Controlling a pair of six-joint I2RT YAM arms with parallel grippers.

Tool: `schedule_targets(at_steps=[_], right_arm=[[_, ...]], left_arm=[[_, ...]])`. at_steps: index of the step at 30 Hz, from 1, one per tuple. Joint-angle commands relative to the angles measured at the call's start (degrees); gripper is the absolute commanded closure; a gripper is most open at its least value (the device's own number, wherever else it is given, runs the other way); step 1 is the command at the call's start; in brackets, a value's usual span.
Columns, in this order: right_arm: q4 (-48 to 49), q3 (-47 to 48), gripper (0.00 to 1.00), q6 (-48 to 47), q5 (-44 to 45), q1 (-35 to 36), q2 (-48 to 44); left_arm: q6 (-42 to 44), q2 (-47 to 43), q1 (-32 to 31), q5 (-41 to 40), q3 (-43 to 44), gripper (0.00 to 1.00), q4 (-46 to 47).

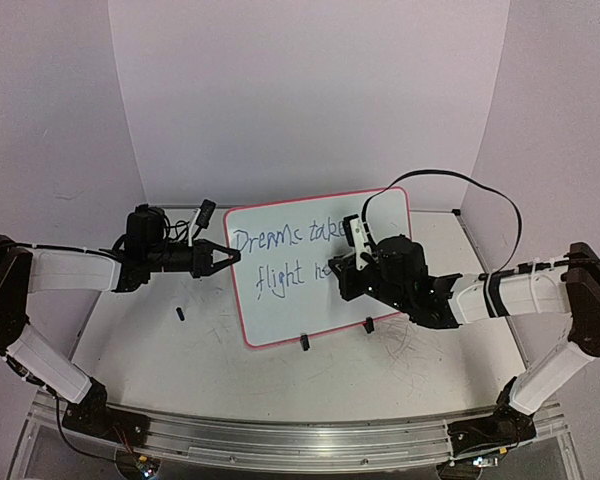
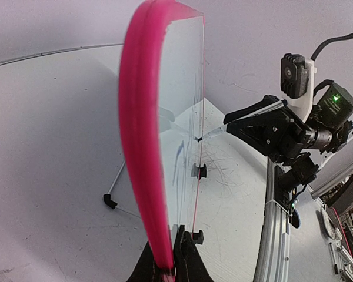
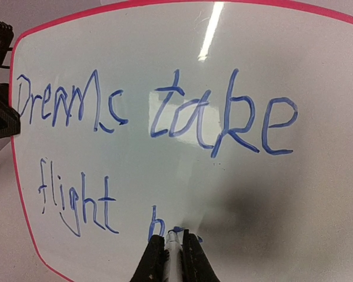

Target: Write a sentence on the whiteboard

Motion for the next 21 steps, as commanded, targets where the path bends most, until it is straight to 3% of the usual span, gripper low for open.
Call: schedule_targets(at_steps=[1, 21], right_arm=[[0.98, 2.05, 1.0, 0.67, 5.39, -0.33, 0.47], [-0.87, -1.92, 1.0, 2.34, 8.92, -0.35, -1.59]], left_arm=[[4.5, 1.07, -0.74, -5.3, 1.45, 1.0, -1.58], [4.42, 0.98, -0.75, -5.31, 1.27, 1.0, -1.58]])
